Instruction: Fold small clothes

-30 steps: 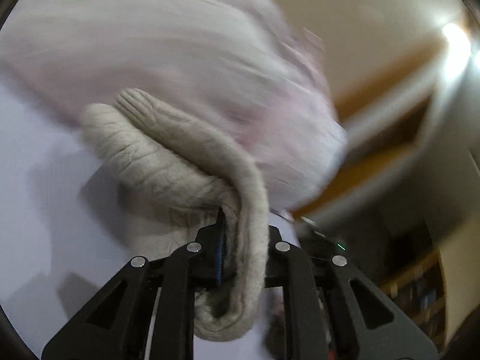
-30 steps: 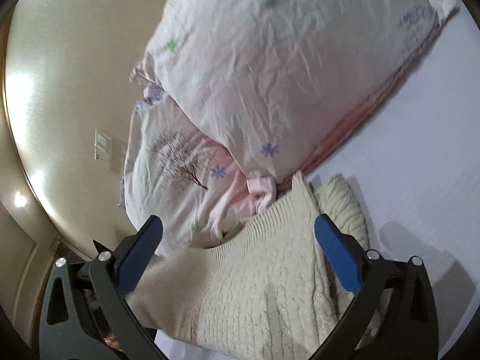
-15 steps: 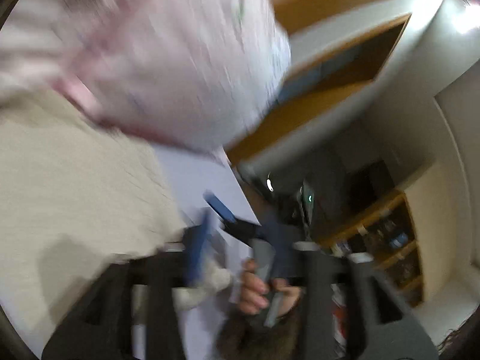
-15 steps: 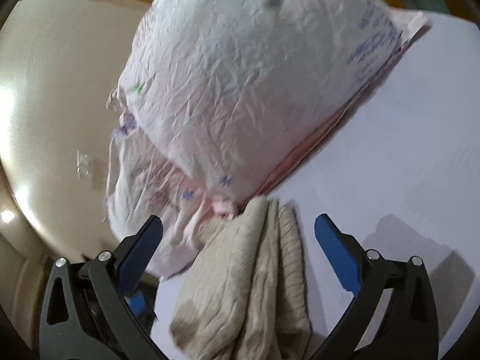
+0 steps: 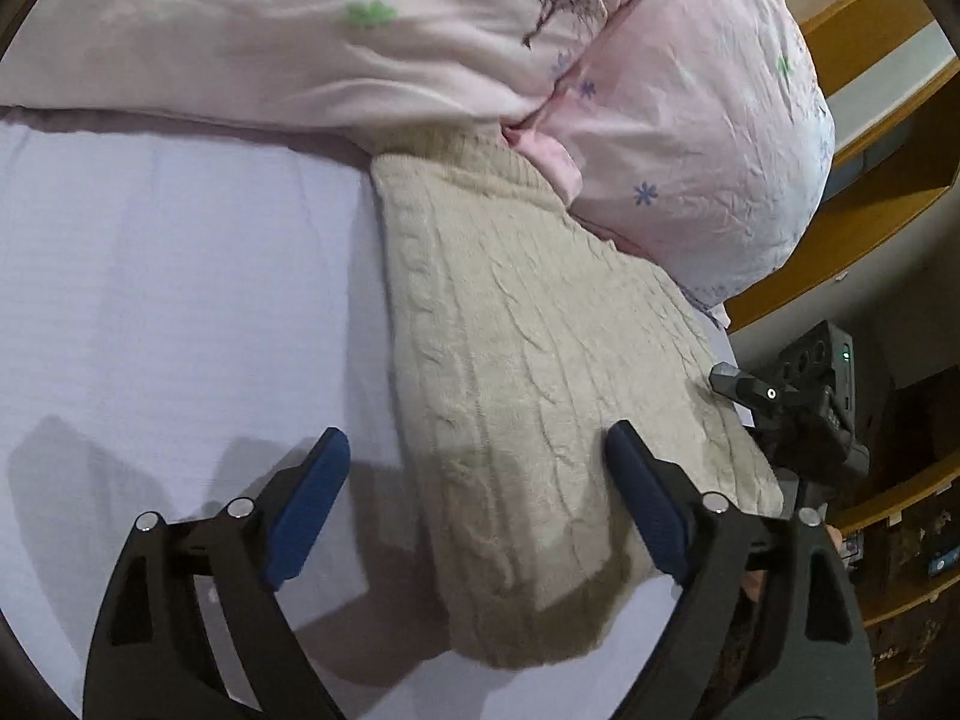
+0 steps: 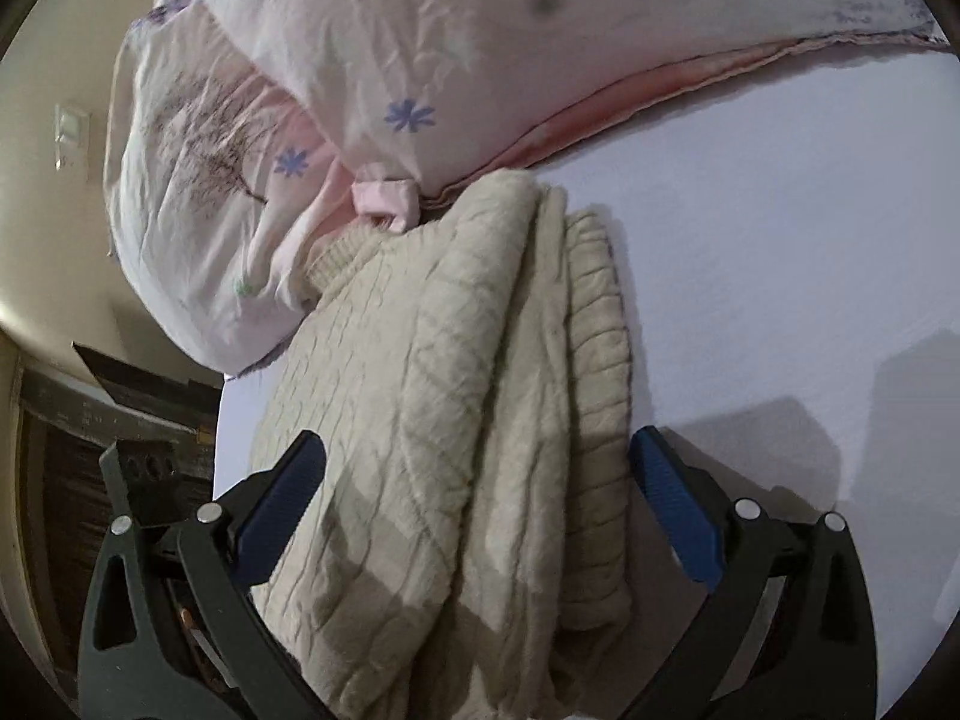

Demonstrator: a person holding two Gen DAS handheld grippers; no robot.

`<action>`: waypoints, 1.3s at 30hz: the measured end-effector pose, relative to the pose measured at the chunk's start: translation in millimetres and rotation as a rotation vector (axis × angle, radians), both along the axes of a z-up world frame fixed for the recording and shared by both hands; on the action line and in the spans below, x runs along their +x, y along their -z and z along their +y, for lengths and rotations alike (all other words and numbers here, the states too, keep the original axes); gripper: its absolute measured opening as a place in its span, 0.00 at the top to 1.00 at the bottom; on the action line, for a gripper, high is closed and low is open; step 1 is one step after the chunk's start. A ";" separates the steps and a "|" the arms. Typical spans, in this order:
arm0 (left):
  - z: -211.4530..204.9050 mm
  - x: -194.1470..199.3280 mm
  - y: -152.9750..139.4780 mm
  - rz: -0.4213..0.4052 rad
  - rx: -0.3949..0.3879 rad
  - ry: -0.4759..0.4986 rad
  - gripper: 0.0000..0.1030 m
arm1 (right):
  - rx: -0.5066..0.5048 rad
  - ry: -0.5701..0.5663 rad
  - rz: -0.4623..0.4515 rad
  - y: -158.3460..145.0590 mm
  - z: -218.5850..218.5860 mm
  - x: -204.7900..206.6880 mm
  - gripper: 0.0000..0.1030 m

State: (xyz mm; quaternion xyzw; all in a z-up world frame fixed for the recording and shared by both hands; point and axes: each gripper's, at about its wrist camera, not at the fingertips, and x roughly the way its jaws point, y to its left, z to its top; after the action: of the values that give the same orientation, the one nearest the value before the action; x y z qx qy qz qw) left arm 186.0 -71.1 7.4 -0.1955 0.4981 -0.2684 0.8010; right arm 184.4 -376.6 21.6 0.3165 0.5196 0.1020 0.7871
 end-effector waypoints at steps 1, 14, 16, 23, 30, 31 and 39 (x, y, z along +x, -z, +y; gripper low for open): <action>-1.3 6.1 1.2 0.009 -0.016 0.007 0.14 | -0.015 -0.005 -0.014 -0.3 3.2 -2.4 0.06; 45.8 -33.8 -34.4 -0.201 -0.059 0.059 0.54 | -0.098 -0.170 -0.228 -41.2 83.4 -16.6 0.66; 61.7 -41.0 -32.4 -0.217 0.050 0.025 0.46 | -0.234 -0.195 -0.182 -33.0 107.0 -8.1 0.56; 76.3 -48.2 -17.4 -0.197 0.160 -0.057 0.23 | -0.333 -0.161 -0.271 -49.0 131.5 -29.0 0.37; 75.4 -74.3 -28.5 -0.279 0.236 -0.069 0.22 | -0.396 -0.056 -0.194 -29.7 125.3 -25.0 0.80; 76.1 -84.4 -33.9 -0.305 0.277 -0.085 0.18 | -0.408 -0.065 -0.206 -33.1 130.4 -31.1 0.78; 70.0 -130.0 -28.5 -0.323 0.592 -0.160 0.01 | -0.580 0.058 -0.208 -54.3 155.8 -112.5 0.02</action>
State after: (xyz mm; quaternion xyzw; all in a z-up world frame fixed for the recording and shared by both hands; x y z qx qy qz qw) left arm 55.9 -1.0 35.9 0.0519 0.4044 -0.0762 0.9099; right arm 71.9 -220.8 75.9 0.0811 0.4343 -0.0412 0.8962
